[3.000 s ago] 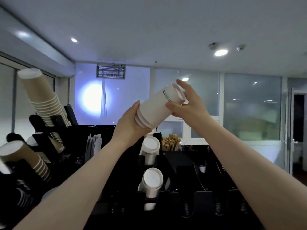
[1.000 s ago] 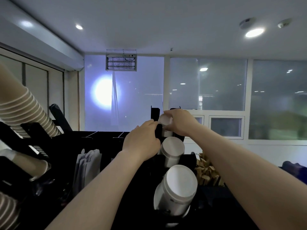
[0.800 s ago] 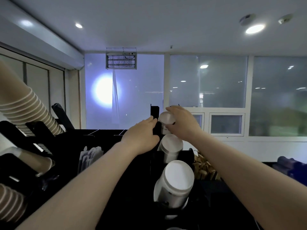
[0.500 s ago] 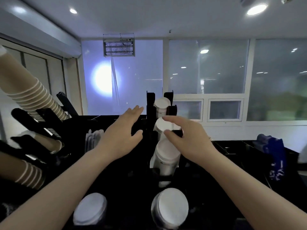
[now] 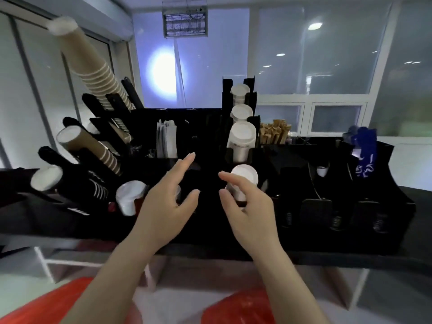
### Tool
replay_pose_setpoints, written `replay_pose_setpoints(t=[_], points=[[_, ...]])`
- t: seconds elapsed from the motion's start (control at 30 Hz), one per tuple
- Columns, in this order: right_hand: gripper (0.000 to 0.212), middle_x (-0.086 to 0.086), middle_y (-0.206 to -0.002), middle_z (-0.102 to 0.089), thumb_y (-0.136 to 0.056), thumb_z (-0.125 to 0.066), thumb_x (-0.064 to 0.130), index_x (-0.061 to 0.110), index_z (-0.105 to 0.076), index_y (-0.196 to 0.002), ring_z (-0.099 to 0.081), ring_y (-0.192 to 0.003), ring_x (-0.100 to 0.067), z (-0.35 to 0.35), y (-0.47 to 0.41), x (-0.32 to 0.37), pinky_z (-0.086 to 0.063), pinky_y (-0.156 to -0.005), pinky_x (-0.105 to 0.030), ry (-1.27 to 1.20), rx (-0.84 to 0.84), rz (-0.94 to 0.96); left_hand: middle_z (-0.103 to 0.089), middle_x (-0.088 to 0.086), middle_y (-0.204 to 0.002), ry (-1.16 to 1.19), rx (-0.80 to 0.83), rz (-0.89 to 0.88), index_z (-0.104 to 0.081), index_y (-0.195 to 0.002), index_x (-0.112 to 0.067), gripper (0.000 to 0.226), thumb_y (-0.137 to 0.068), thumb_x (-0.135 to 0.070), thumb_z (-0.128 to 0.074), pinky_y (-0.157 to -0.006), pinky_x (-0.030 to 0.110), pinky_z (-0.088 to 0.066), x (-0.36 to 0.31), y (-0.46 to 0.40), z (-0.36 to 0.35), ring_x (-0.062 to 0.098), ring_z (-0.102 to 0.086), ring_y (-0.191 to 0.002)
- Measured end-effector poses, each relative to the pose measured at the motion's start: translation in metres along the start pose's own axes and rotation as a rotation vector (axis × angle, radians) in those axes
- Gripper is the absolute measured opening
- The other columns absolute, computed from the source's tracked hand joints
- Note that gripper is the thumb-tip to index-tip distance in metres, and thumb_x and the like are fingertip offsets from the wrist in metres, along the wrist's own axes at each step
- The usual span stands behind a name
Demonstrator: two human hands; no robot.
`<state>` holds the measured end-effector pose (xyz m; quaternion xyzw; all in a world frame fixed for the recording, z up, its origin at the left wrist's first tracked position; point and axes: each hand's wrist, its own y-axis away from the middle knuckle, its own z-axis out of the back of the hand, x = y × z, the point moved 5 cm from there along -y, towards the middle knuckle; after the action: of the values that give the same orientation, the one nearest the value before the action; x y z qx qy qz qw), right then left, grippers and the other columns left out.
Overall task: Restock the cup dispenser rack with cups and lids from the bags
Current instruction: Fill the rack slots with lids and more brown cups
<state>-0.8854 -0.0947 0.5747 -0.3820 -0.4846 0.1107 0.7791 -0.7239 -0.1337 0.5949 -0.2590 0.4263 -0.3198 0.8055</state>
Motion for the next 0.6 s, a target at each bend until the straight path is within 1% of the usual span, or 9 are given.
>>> replay_pose_setpoints(t=[0.07,0.1,0.17,0.23,0.33,0.43,0.5,0.53,0.6], points=[[0.028,0.023,-0.114,-0.063,-0.091,-0.061,0.023,0.036,-0.064,-0.116,-0.052,-0.115,0.007,-0.008,0.017,-0.001,-0.041,-0.095,-0.011,-0.02,0.01,-0.033,-0.038,-0.023,-0.144,-0.015,0.017,0.043,-0.028,-0.141,-0.046,0.063,-0.091,-0.02,-0.056,-0.099,-0.003,-0.021,0.004,0.024,0.001,-0.008,-0.028,-0.135],[0.028,0.026,-0.113,-0.062,-0.091,-0.062,0.023,0.036,-0.064,-0.116,-0.052,-0.114,0.009,-0.012,0.024,-0.001,-0.039,-0.092,-0.007,-0.032,0.012,-0.039,-0.038,-0.028,-0.141,-0.014,0.019,0.061,-0.028,-0.14,-0.047,0.063,-0.091,-0.02,-0.056,-0.099,-0.002,-0.023,0.006,0.035,0.002,-0.01,-0.028,-0.133],[0.028,0.03,-0.109,-0.062,-0.091,-0.062,0.022,0.035,-0.065,-0.115,-0.053,-0.11,0.011,-0.021,0.037,-0.001,-0.036,-0.087,-0.001,-0.06,0.008,-0.047,-0.036,-0.034,-0.136,-0.008,0.001,0.089,-0.03,-0.142,-0.043,0.062,-0.091,-0.018,-0.056,-0.097,-0.002,-0.027,0.012,0.054,0.008,-0.018,-0.028,-0.128],[0.027,0.028,-0.11,-0.064,-0.091,-0.062,0.022,0.034,-0.066,-0.115,-0.054,-0.11,0.012,-0.031,0.046,-0.001,-0.035,-0.088,0.0,-0.08,0.009,-0.072,-0.035,-0.037,-0.134,-0.005,-0.024,0.102,-0.032,-0.141,-0.041,0.062,-0.091,-0.015,-0.057,-0.097,-0.003,-0.023,0.02,0.069,0.017,-0.024,-0.027,-0.126],[0.027,0.027,-0.111,-0.064,-0.091,-0.061,0.024,0.037,-0.065,-0.115,-0.054,-0.11,0.012,-0.05,0.059,-0.001,-0.038,-0.091,-0.003,-0.088,0.023,-0.117,-0.035,-0.037,-0.135,0.013,-0.027,0.142,-0.035,-0.143,-0.038,0.061,-0.091,-0.014,-0.057,-0.096,-0.003,-0.022,0.04,0.085,0.031,-0.022,-0.029,-0.127],[0.026,0.028,-0.107,-0.066,-0.091,-0.062,0.023,0.04,-0.065,-0.11,-0.058,-0.107,0.009,-0.076,0.073,-0.001,-0.045,-0.091,-0.013,-0.12,0.008,-0.167,-0.041,-0.028,-0.14,0.025,-0.037,0.172,-0.039,-0.143,-0.034,0.059,-0.091,-0.013,-0.058,-0.097,-0.002,-0.025,0.068,0.101,0.049,-0.017,-0.033,-0.128],[0.025,0.024,-0.104,-0.068,-0.09,-0.063,0.02,0.039,-0.066,-0.106,-0.061,-0.104,0.005,-0.1,0.083,-0.003,-0.048,-0.09,-0.022,-0.137,-0.018,-0.203,-0.043,-0.026,-0.14,0.06,-0.043,0.197,-0.04,-0.141,-0.037,0.057,-0.091,-0.015,-0.057,-0.099,-0.001,-0.025,0.092,0.11,0.066,-0.013,-0.034,-0.129],[0.025,0.022,-0.103,-0.069,-0.09,-0.063,0.018,0.037,-0.067,-0.105,-0.062,-0.102,0.003,-0.114,0.088,-0.003,-0.05,-0.09,-0.024,-0.155,-0.033,-0.226,-0.043,-0.027,-0.14,0.081,-0.04,0.206,-0.04,-0.14,-0.039,0.057,-0.091,-0.017,-0.056,-0.099,0.0,-0.026,0.105,0.115,0.076,-0.012,-0.035,-0.13],[0.024,0.019,-0.101,-0.07,-0.091,-0.063,0.014,0.034,-0.068,-0.102,-0.064,-0.1,0.002,-0.146,0.097,-0.003,-0.051,-0.088,-0.022,-0.209,-0.071,-0.273,-0.043,-0.028,-0.14,0.105,-0.021,0.22,-0.039,-0.138,-0.045,0.057,-0.091,-0.017,-0.055,-0.101,0.005,-0.029,0.132,0.123,0.097,-0.01,-0.036,-0.131]])
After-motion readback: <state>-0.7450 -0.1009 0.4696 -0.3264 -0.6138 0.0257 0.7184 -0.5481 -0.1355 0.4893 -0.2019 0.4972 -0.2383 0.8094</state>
